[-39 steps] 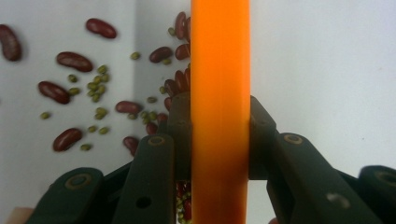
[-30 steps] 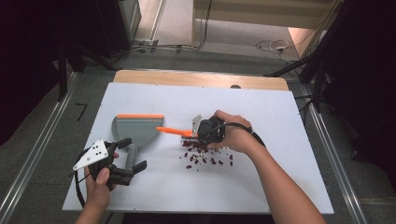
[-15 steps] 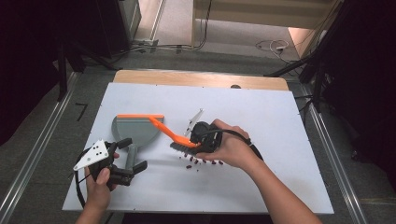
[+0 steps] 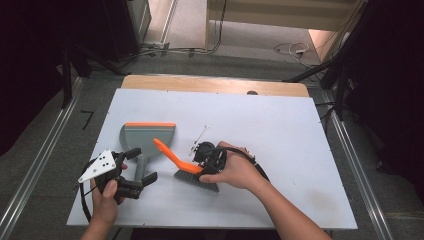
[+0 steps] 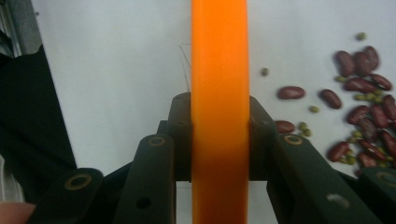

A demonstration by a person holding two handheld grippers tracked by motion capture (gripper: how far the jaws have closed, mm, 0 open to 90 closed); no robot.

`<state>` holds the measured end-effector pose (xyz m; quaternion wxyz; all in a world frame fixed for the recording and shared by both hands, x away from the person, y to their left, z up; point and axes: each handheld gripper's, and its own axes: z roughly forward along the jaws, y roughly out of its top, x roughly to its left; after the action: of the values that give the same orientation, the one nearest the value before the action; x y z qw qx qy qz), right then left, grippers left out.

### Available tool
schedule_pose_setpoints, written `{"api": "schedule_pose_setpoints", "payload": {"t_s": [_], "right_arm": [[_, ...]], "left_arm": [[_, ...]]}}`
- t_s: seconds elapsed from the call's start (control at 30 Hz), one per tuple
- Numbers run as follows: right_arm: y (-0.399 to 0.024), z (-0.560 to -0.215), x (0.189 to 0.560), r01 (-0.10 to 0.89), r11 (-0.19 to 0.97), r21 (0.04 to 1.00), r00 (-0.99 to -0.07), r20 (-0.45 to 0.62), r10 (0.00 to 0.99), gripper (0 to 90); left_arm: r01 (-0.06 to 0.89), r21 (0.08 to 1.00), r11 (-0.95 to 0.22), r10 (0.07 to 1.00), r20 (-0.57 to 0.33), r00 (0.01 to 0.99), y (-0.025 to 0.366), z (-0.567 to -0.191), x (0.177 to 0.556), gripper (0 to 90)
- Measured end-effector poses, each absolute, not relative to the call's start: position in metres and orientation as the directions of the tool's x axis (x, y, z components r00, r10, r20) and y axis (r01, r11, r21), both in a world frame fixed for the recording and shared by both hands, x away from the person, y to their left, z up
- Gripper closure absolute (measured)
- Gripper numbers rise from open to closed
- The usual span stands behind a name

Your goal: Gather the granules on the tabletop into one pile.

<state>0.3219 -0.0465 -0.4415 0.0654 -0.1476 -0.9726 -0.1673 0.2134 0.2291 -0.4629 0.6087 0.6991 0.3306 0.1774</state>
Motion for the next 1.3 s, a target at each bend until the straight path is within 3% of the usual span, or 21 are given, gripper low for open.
{"api": "schedule_pose_setpoints", "payload": {"t_s": [0.37, 0.67, 0.9, 1.3], "right_arm": [[-0.073, -0.441, 0.366, 0.335, 0.879, 0.339, -0.942, 0.137, 0.307, 68.3], [-0.085, -0.427, 0.372, 0.338, 0.871, 0.357, -0.94, 0.087, 0.329, 68.2], [-0.112, -0.411, 0.348, 0.229, 0.921, 0.314, -0.973, 0.058, 0.223, 68.2], [-0.154, -0.436, 0.339, 0.141, 0.947, 0.288, -0.99, 0.057, 0.13, 68.2]], "left_arm": [[0.248, 0.968, -0.042, 0.677, -0.155, 0.719, 0.227, -0.463, 0.213, 0.9], [0.251, 0.967, -0.043, 0.678, -0.156, 0.719, 0.228, -0.464, 0.214, 0.9], [0.252, 0.967, -0.044, 0.677, -0.157, 0.719, 0.227, -0.464, 0.214, 0.9], [0.255, 0.965, -0.053, 0.68, -0.153, 0.717, 0.224, -0.464, 0.214, 0.9]]}}
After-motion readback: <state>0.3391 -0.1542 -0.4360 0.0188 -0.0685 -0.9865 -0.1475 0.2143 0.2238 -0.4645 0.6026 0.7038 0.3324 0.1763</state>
